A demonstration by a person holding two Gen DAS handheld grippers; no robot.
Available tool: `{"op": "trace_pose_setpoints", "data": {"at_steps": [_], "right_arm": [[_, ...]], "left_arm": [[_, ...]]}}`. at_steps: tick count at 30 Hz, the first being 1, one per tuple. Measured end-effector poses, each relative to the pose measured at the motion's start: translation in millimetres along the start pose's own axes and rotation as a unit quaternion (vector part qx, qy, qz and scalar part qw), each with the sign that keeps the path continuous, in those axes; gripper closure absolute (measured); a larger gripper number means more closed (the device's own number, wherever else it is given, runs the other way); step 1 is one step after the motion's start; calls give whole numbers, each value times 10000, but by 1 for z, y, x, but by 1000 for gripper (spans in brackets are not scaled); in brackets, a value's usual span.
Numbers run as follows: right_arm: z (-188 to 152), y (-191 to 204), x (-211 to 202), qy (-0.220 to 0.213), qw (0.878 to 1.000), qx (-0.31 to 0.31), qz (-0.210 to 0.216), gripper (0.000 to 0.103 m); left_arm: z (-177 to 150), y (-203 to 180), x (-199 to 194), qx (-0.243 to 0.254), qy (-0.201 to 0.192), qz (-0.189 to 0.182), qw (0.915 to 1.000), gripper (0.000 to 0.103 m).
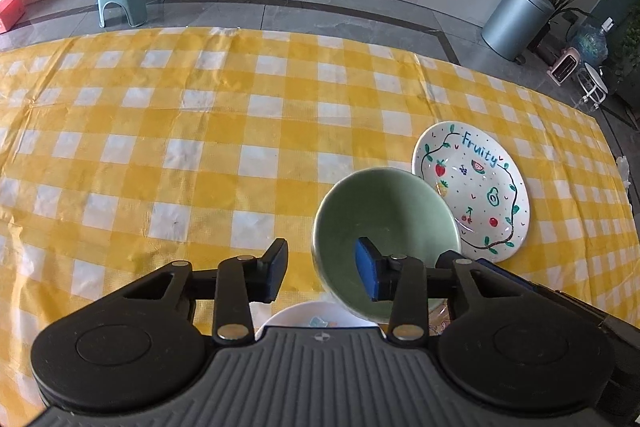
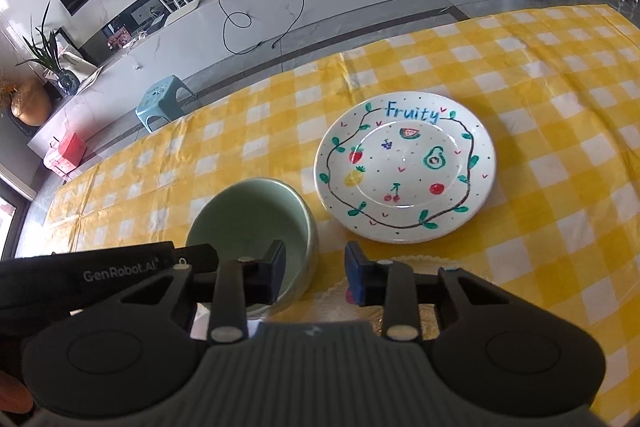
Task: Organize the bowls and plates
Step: 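Lift the pale green bowl and carry it toward the steel bowl stack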
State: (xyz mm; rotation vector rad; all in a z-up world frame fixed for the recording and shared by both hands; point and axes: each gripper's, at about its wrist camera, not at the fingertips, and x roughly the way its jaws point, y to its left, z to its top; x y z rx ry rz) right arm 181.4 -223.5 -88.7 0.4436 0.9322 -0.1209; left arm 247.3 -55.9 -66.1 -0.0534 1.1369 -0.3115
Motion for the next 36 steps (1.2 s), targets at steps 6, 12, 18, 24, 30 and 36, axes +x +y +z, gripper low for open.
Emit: {"op": "trace_pose_setpoints", "data": {"at_steps": [6,12,18,24,30,36], "right_arm": [[2,1,14,105,9999,3,-23,81],[1,-1,26,217,9997,65,42,84],[1,3,34,227,9997,4,46,90],[0,2,32,284,9995,167,14,92],[-2,2,22,233,9995,188,83,93],[-8,7,-4,116,9995,219,181,93]], "left_arm": [[1,-4,12,31,111,-43,9999,74],[0,-6,22,113,163,80,9998,88],[0,-6,24,101,151,151,9997,93],[-1,-9,19,107,80,196,9997,95],[-3,-10,3,138,-35,201,9997,96],[-14,-12,-23,121,-202,191,9995,96]]}}
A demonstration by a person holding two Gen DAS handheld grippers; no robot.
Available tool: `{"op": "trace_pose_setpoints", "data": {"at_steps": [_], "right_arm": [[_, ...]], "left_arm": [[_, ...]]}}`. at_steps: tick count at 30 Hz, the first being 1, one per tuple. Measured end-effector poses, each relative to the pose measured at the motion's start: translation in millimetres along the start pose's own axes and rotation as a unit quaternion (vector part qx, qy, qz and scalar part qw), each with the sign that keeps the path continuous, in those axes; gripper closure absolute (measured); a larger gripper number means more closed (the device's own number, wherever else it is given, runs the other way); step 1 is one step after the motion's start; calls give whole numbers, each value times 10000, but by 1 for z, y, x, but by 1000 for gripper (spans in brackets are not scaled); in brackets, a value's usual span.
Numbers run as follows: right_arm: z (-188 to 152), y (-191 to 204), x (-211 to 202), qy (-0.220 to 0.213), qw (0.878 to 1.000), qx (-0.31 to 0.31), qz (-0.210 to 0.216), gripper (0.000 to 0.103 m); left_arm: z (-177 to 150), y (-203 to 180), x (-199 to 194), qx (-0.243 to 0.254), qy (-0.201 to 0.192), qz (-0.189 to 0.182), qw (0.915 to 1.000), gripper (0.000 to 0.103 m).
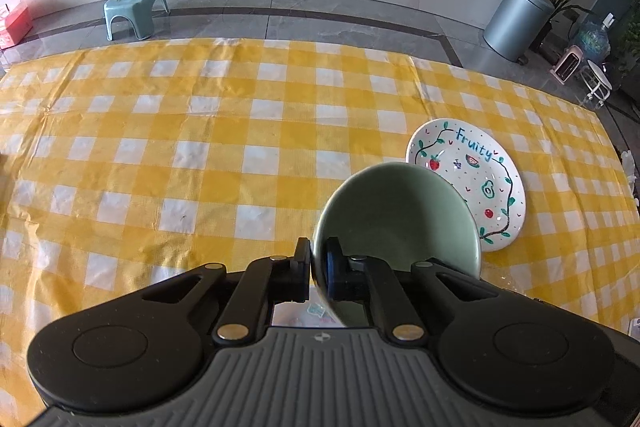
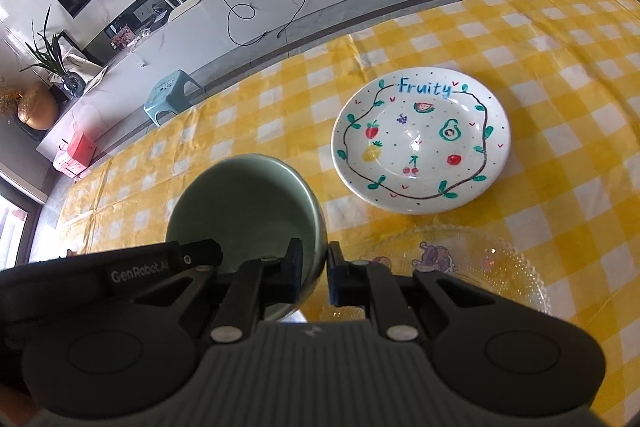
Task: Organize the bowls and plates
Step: 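Lift the pale green bowl and carry it toward the steel bowl stack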
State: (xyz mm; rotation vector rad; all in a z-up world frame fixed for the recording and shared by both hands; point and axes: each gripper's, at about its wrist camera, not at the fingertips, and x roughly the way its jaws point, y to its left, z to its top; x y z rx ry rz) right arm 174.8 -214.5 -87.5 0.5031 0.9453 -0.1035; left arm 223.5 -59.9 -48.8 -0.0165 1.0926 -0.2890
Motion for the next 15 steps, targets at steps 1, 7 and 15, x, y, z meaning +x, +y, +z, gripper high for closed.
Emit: {"op": "trace_pose_setpoints", "data": {"at_steps": [1,7,15], "right_arm": [[-2,0,-6,-28,10000,-3,22,93],[-21,4,-38,-96,9998,8,176,93],[-59,7,-78,-110,9995,-43,281,93]], "left_arm": [[-3,0,-5,-3,-31,2,10000,96],[-24,0,-38,-65,-194,6,9998,96],[-65,-3,-75,-136,-422,144,9989,96]]}}
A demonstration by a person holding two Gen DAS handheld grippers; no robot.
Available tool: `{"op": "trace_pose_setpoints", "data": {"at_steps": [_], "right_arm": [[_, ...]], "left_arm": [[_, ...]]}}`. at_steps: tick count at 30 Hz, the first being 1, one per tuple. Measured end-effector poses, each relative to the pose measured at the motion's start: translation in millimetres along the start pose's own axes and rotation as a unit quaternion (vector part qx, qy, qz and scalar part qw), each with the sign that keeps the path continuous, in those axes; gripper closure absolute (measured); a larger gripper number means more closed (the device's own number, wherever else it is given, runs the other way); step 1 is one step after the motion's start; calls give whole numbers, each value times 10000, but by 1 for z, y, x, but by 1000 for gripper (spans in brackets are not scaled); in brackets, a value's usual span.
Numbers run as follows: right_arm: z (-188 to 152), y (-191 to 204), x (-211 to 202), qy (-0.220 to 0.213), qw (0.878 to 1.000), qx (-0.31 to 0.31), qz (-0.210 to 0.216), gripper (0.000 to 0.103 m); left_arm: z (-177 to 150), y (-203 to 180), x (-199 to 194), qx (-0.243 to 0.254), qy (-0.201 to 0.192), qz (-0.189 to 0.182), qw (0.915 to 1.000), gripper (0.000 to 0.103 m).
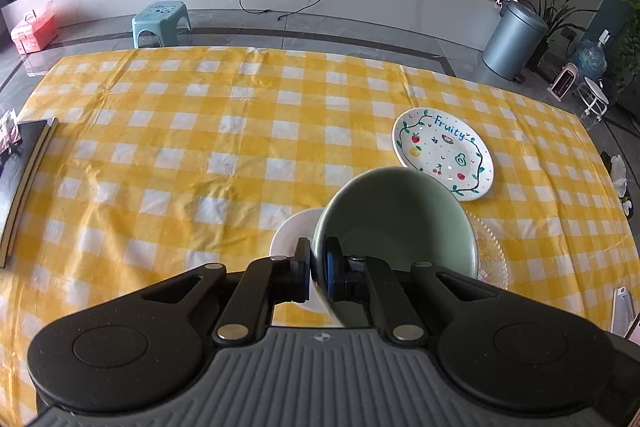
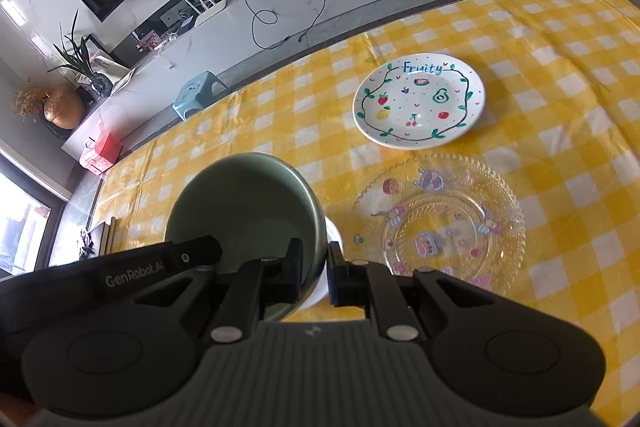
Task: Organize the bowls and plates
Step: 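Lift the pale green bowl and carry it toward the steel bowl stack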
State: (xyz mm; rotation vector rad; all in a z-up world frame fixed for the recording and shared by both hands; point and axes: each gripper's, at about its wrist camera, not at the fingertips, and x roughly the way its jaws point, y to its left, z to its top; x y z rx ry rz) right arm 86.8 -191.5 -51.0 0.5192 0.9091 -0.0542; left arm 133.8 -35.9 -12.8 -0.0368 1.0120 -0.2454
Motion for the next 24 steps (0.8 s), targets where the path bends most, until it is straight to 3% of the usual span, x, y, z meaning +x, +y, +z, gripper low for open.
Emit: {"op": "trace_pose_setpoints", "data": {"at_steps": [13,24], "right_arm": [[-59,-6,-48,113,9998,-106,102,93],[-77,8,-89,-177,9990,-312,269,94]], "left_arm": [[-60,5,-45,-275,-195,51,9994,96],[-86,15,-90,-502,-606,-72,9969,95]]}}
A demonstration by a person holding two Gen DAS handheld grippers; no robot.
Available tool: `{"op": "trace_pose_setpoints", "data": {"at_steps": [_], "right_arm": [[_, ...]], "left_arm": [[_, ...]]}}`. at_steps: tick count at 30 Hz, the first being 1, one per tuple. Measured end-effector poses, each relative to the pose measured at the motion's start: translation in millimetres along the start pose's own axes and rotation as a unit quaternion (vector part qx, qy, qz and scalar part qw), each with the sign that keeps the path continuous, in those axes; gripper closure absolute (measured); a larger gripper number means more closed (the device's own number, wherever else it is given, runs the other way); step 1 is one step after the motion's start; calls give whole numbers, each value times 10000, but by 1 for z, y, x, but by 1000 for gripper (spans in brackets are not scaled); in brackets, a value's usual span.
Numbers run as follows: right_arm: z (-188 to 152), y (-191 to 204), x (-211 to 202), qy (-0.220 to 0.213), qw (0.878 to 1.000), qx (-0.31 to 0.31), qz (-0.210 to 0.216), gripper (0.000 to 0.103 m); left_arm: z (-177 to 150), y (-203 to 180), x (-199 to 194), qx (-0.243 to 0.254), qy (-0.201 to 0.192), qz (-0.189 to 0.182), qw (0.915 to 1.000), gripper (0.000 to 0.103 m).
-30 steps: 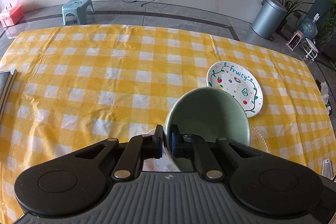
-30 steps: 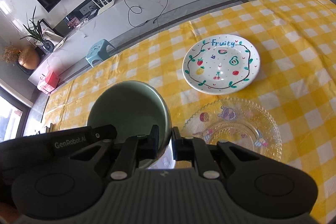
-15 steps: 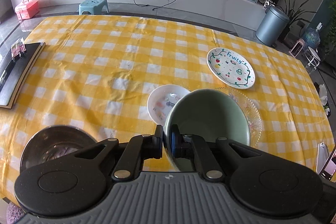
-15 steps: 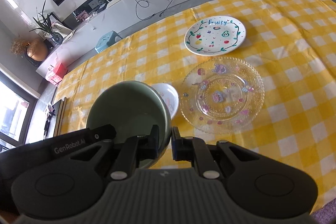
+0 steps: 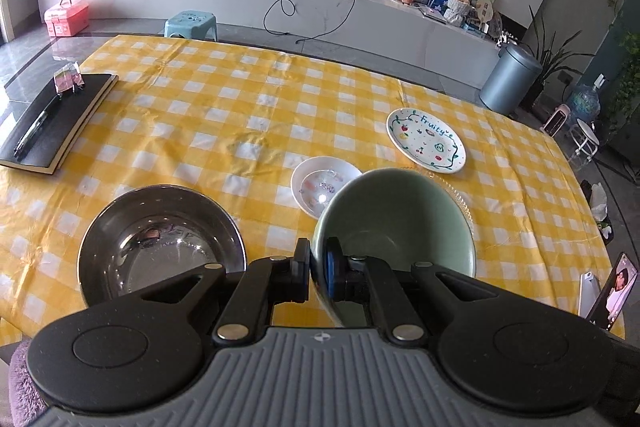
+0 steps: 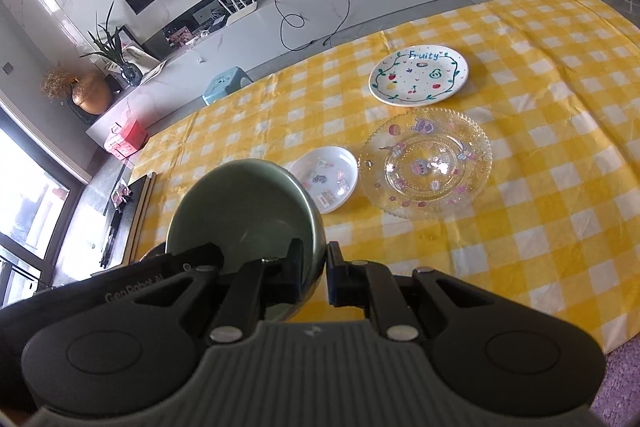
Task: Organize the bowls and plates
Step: 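Lift the pale green bowl and carry it toward the steel bowl stack, then lower the pale green bowl into the steel bowl stack with both grippers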
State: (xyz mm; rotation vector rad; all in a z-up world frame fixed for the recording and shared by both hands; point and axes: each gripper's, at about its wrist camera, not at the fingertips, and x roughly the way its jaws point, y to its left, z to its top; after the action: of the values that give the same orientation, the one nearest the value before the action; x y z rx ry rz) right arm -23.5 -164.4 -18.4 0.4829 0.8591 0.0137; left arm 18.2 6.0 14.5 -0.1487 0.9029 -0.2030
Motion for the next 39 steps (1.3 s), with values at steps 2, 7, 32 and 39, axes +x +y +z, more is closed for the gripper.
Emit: {"op": "trace_pose_setpoints", "data": {"at_steps": [2,7,32,39], "right_arm": [[-3,7,-5,-43,9999,-77,48,94],[-9,25,-12,-69,9994,-260,219,94],[-35,110,46,621,9916,-1062,393,94],[-35,116,62,725,9897,-1226,163,95]], "left_arm": [[-1,3,-9,-13,-102,25,9999,95],[-2,17,-26,-101,-293,89,9995,95],[-13,129,-23,-1108,-12,246,9935,94],[-14,135,-6,-1197,249,181,9923,94]]}}
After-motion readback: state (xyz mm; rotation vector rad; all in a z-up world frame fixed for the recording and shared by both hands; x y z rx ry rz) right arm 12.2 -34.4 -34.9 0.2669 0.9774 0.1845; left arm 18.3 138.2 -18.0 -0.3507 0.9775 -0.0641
